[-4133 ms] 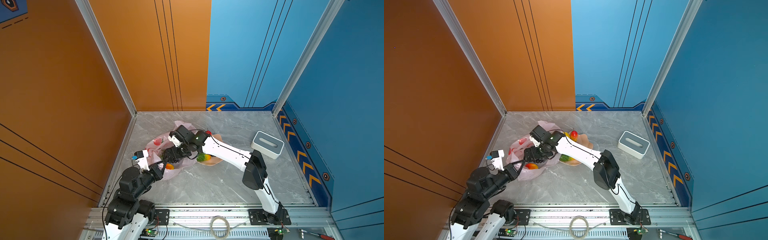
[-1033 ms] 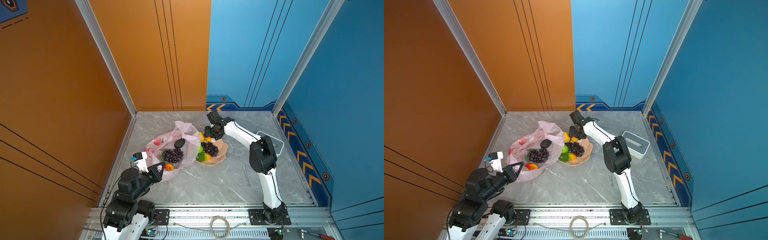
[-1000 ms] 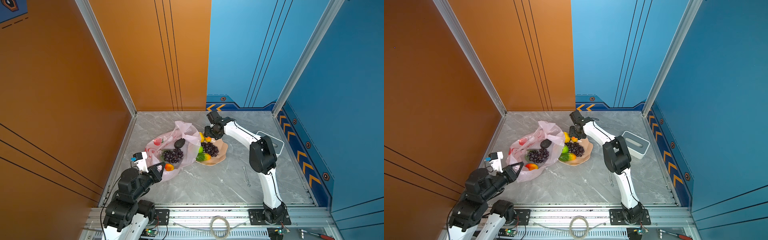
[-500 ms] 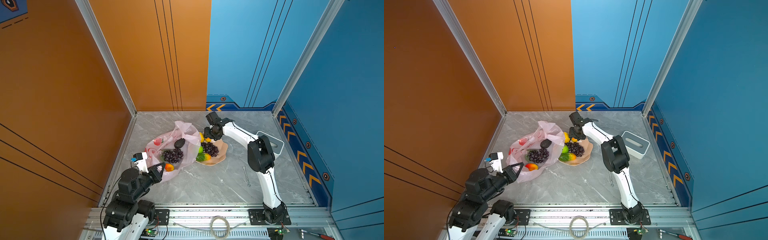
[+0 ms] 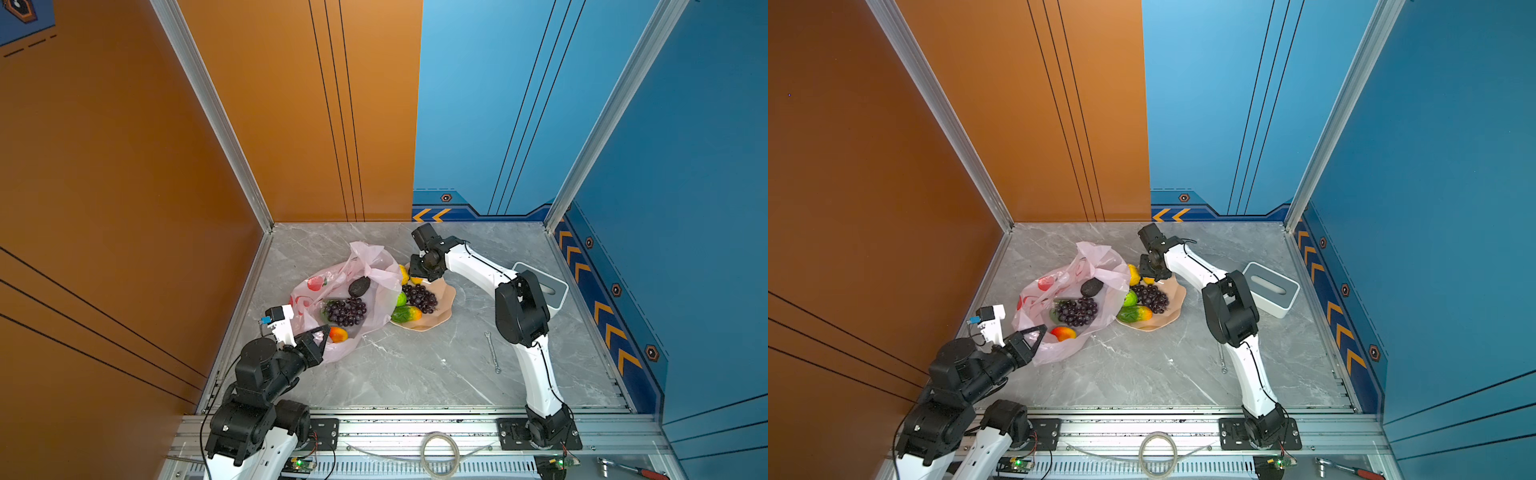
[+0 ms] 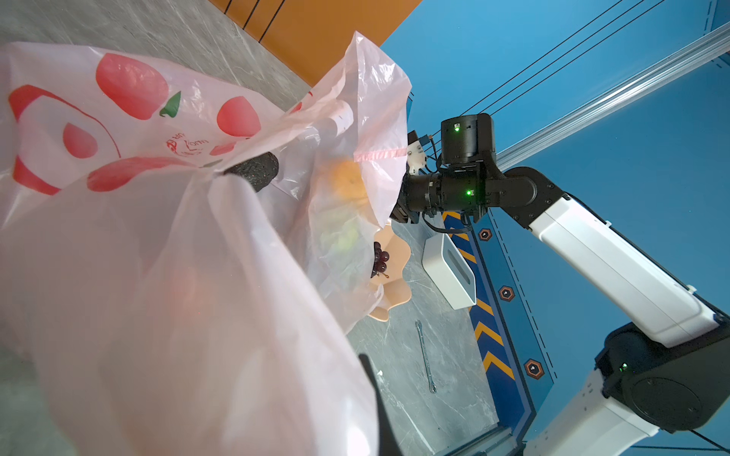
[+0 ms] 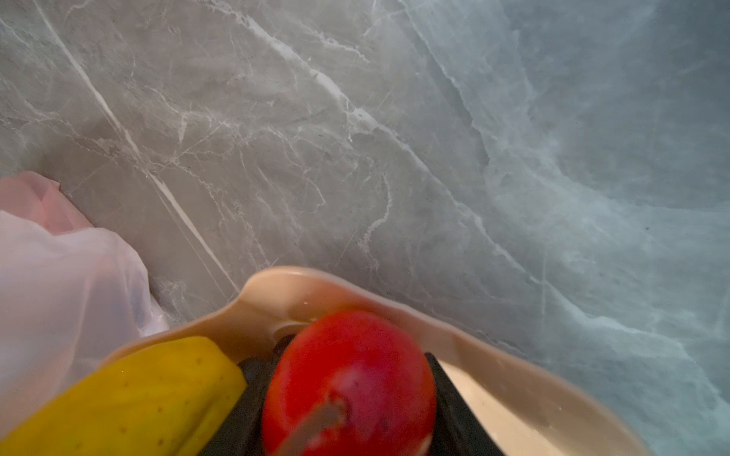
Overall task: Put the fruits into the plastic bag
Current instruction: 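Close the right gripper on the red apple and lift it, then carry the red apple toward the left gripper and lower it into the bag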
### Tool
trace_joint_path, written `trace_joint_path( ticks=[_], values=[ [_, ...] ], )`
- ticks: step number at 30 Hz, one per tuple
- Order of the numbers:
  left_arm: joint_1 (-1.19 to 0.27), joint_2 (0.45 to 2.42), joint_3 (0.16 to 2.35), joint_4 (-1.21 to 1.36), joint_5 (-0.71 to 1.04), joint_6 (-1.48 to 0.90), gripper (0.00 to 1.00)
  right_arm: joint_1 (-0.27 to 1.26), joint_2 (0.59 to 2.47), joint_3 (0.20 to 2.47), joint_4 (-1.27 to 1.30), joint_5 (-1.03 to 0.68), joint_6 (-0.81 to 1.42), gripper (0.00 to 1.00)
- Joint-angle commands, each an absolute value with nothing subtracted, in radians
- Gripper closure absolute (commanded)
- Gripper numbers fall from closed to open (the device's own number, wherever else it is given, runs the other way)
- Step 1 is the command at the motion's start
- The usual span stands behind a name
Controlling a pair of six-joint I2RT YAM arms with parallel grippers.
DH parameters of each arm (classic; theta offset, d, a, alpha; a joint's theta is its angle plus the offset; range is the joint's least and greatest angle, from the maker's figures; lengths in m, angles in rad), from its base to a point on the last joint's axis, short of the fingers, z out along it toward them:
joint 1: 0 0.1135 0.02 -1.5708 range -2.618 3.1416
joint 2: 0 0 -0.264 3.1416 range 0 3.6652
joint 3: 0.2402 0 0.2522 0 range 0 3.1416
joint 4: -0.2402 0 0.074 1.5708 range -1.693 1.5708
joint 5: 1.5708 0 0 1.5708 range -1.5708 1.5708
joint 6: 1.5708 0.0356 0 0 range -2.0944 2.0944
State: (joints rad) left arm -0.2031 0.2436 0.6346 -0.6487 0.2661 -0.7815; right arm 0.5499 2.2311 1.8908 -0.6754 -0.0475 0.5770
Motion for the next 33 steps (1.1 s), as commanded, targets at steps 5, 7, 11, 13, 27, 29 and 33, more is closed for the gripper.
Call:
trace_joint_path(
  ticks=[5,7,11,13,27,29,33],
  values=[
    [-0.196,0.233,0.649,-0.652,0.270,-0.769,1.00,0.564,2.088,1.844,-0.662,0.016,0.560,0.57],
    [-0.195,0.237,0.645,-0.646,0.273,-0.773,1.00,0.565,2.045,1.835,-0.664,0.024,0.554,0.57],
    [-0.195,0.232,0.636,-0.634,0.279,-0.782,1.00,0.566,1.976,1.816,-0.670,0.032,0.545,0.57],
    [-0.195,0.232,0.634,-0.632,0.279,-0.784,1.00,0.568,1.932,1.806,-0.677,0.034,0.537,0.57],
    [-0.194,0.233,0.614,-0.595,0.301,-0.810,1.00,0.609,1.609,1.730,-0.698,-0.064,0.509,0.56],
    [-0.193,0.238,0.613,-0.592,0.301,-0.810,1.00,0.611,1.572,1.717,-0.685,-0.096,0.514,0.56],
    [-0.193,0.243,0.611,-0.583,0.303,-0.815,1.00,0.611,1.504,1.667,-0.620,-0.185,0.558,0.56]
  ],
)
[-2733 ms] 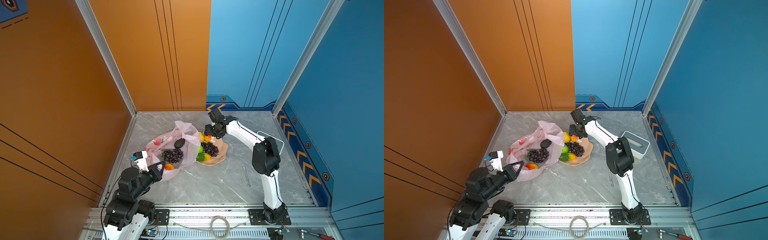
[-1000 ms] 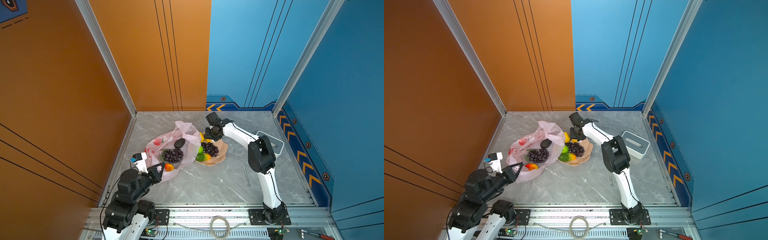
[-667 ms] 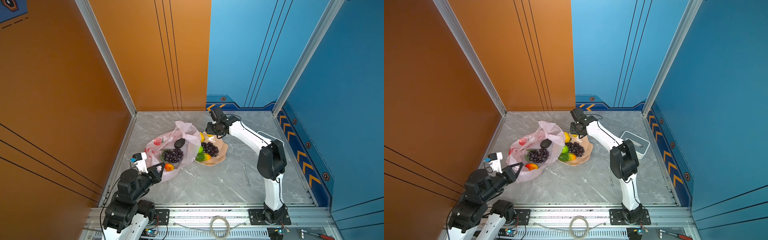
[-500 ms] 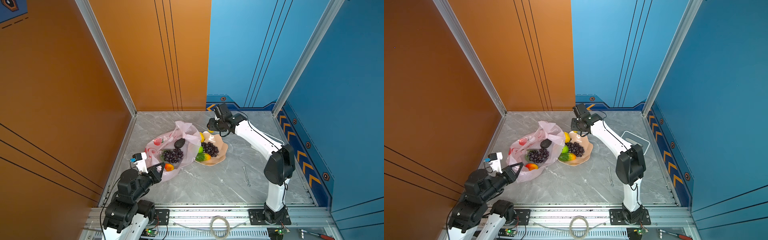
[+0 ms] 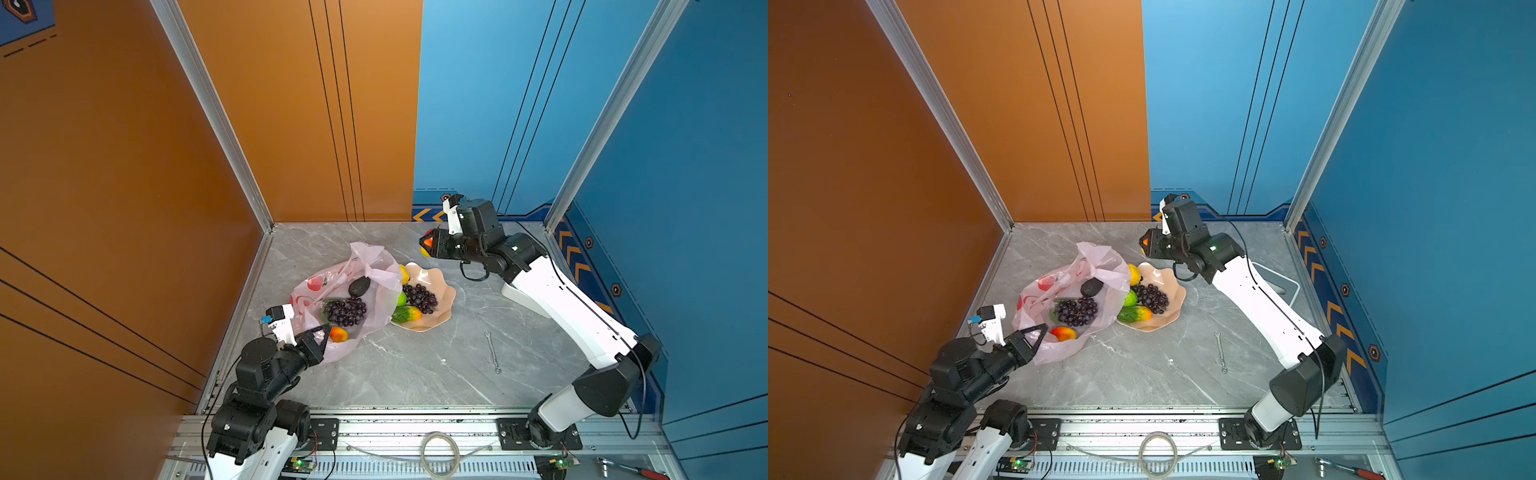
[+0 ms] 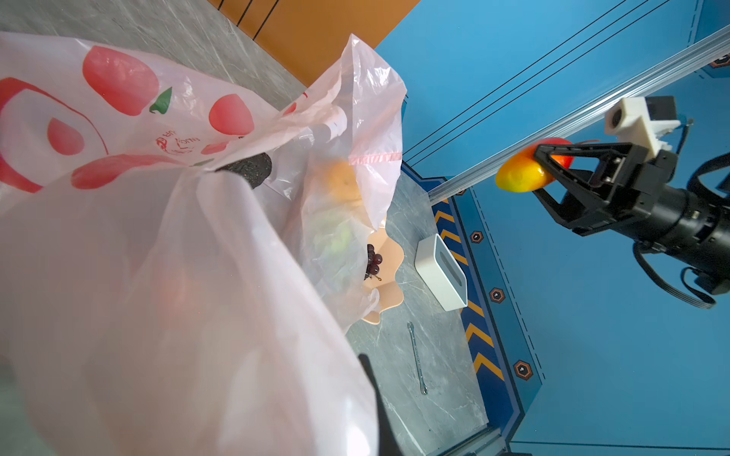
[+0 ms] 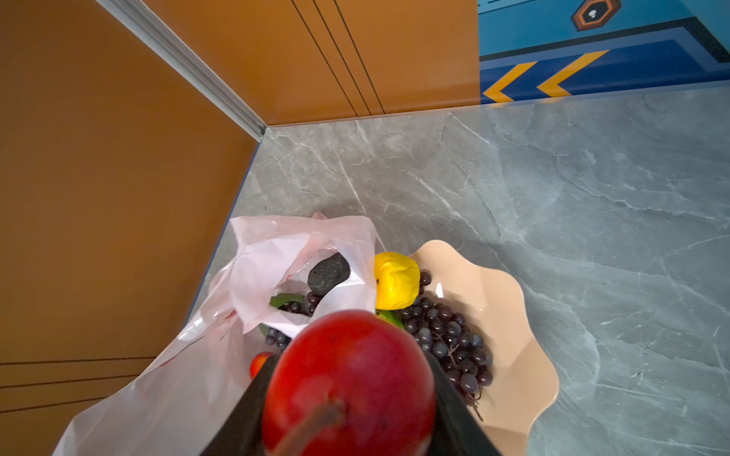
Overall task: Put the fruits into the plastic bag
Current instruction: 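Carry the red apple toward the left gripper and lower it into the bag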
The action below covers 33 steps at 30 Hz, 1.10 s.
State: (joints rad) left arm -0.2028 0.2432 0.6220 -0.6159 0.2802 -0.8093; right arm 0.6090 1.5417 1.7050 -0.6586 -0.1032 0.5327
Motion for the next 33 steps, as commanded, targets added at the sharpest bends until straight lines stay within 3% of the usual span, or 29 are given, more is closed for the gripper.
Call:
trace_joint_path(
  ticks=[1,11,21,33],
  values=[
    [-0.193,0.244,0.611,-0.581,0.304,-0.815,1.00,0.612,1.494,1.654,-0.596,-0.214,0.573,0.56],
    [-0.192,0.257,0.611,-0.562,0.310,-0.823,1.00,0.666,1.505,1.539,-0.350,-0.507,0.780,0.56],
    [-0.192,0.266,0.606,-0.542,0.320,-0.833,1.00,0.811,1.646,1.539,-0.299,-0.503,0.792,0.56],
    [-0.190,0.247,0.591,-0.543,0.325,-0.842,1.00,0.874,1.867,1.606,-0.276,-0.517,0.802,0.56]
  ],
)
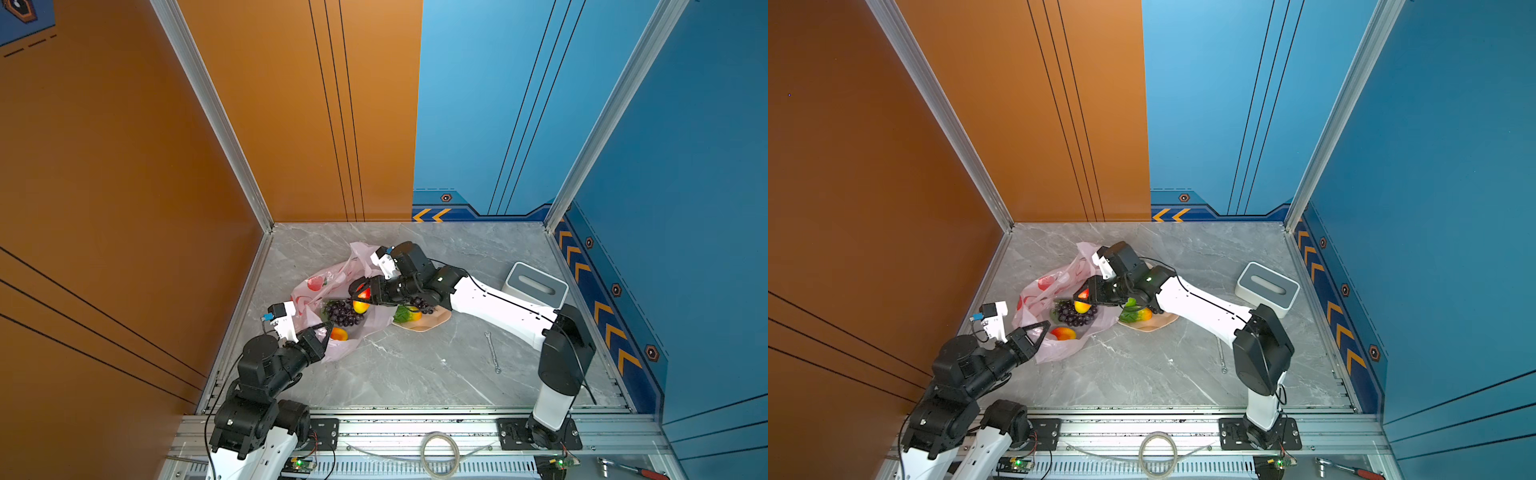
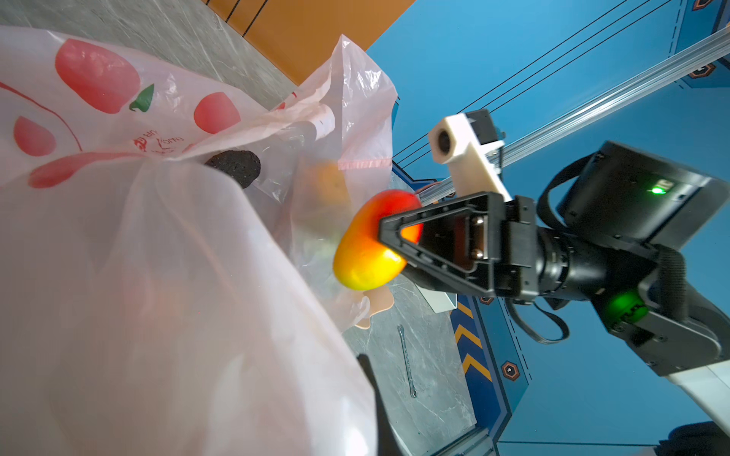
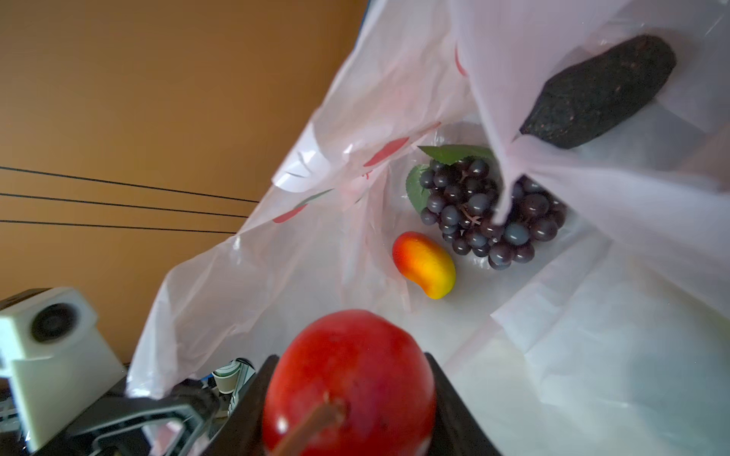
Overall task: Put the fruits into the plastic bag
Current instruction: 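Carry the red apple toward the left gripper and lower it into the bag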
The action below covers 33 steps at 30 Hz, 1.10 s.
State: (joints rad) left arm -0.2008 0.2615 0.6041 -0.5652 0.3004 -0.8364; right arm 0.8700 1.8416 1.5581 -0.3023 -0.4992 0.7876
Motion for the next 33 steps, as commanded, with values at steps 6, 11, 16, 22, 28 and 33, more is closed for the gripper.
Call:
trace_joint_path(
  ticks=[6,11,16,22,28,33],
  values=[
    [-0.190,0.247,0.589,-0.543,0.326,-0.842,1.00,0.886,1.977,1.669,-0.294,-0.538,0.802,0.56],
    [-0.190,0.244,0.591,-0.543,0.327,-0.845,1.00,0.908,2.091,1.759,-0.350,-0.546,0.777,0.56],
    [-0.190,0.239,0.591,-0.545,0.330,-0.845,1.00,0.934,2.213,1.886,-0.413,-0.548,0.753,0.56],
    [-0.189,0.231,0.589,-0.554,0.329,-0.845,1.00,0.959,2.317,1.988,-0.437,-0.567,0.761,0.56],
    [-0.188,0.227,0.580,-0.557,0.330,-0.845,1.00,0.980,2.375,2.043,-0.442,-0.584,0.773,0.56],
    [-0.188,0.224,0.575,-0.557,0.331,-0.844,1.00,0.988,2.412,2.074,-0.454,-0.592,0.778,0.53]
  ],
)
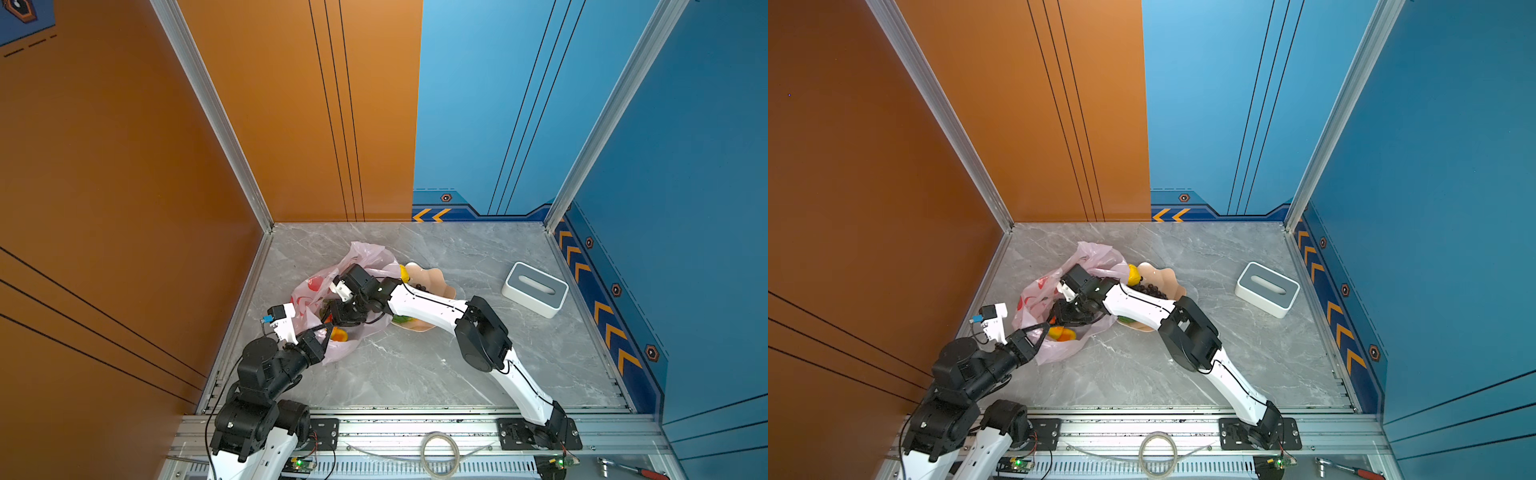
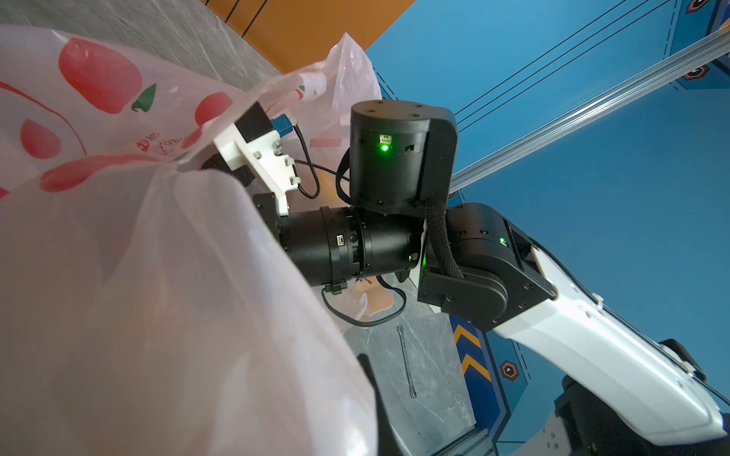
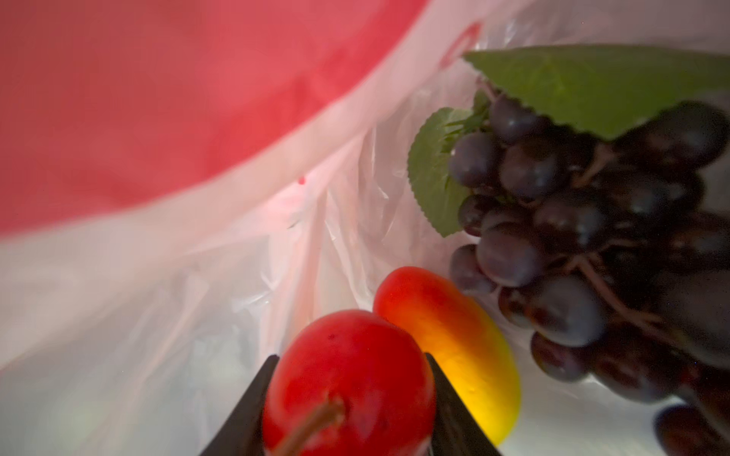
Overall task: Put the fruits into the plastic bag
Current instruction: 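Carry the red apple toward the left gripper and lower it into the bag, then open the right gripper inside the bag to release the red apple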
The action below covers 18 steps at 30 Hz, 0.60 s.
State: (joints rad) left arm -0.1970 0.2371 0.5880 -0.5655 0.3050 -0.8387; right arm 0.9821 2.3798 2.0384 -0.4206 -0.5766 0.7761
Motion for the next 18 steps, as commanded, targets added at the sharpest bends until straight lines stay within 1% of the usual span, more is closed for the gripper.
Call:
trace_joint_path(
  ticks=[1,15,18],
  values=[
    [-0.188,0.225,0.575,-0.557,0.330,-0.844,1.00,0.989,2.418,2.078,-0.457,-0.592,0.777,0.53],
    [-0.186,0.220,0.574,-0.560,0.332,-0.842,1.00,0.990,2.436,2.092,-0.492,-0.572,0.754,0.37],
    [-0.186,0.219,0.576,-0.560,0.332,-0.844,1.00,0.990,2.427,2.092,-0.503,-0.561,0.745,0.25]
  ],
)
